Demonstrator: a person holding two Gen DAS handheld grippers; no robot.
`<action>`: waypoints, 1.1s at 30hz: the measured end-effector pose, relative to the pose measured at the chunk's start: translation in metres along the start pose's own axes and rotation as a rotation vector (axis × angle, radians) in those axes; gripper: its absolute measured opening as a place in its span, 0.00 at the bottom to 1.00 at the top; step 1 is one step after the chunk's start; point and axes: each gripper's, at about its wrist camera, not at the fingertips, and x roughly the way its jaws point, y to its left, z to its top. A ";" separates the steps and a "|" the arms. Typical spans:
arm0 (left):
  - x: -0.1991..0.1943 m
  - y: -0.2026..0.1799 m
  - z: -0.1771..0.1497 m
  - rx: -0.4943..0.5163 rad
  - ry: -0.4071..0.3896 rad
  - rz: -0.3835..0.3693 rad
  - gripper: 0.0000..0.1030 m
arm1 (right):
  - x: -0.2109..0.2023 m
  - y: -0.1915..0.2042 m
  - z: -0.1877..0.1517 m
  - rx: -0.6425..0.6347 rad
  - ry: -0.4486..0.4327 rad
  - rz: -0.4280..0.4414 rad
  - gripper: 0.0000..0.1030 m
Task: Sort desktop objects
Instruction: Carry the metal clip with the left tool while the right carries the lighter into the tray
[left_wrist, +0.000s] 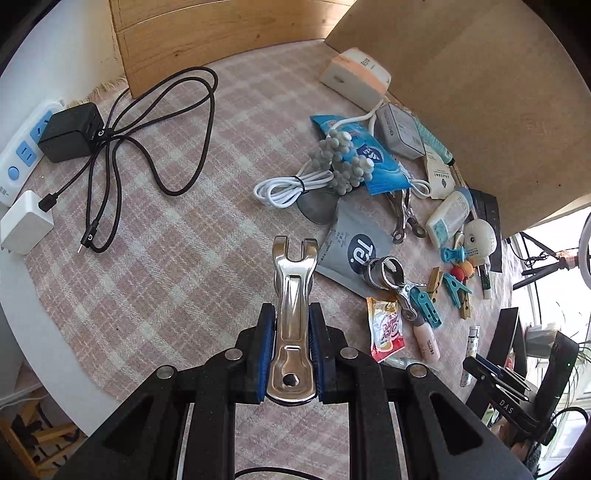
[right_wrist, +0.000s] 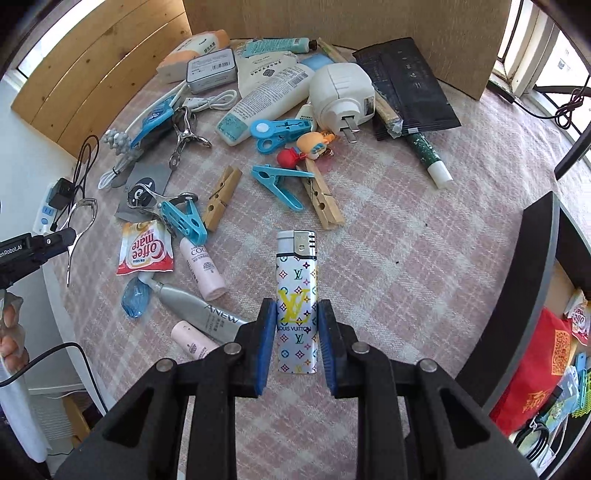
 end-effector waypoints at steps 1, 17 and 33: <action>-0.001 -0.006 0.005 0.021 0.001 -0.010 0.16 | -0.005 -0.005 -0.004 0.009 -0.008 0.000 0.22; -0.011 -0.205 -0.084 0.507 0.121 -0.171 0.16 | -0.097 -0.134 -0.113 0.304 -0.149 -0.102 0.22; 0.003 -0.356 -0.233 0.903 0.248 -0.242 0.16 | -0.159 -0.240 -0.221 0.550 -0.206 -0.223 0.23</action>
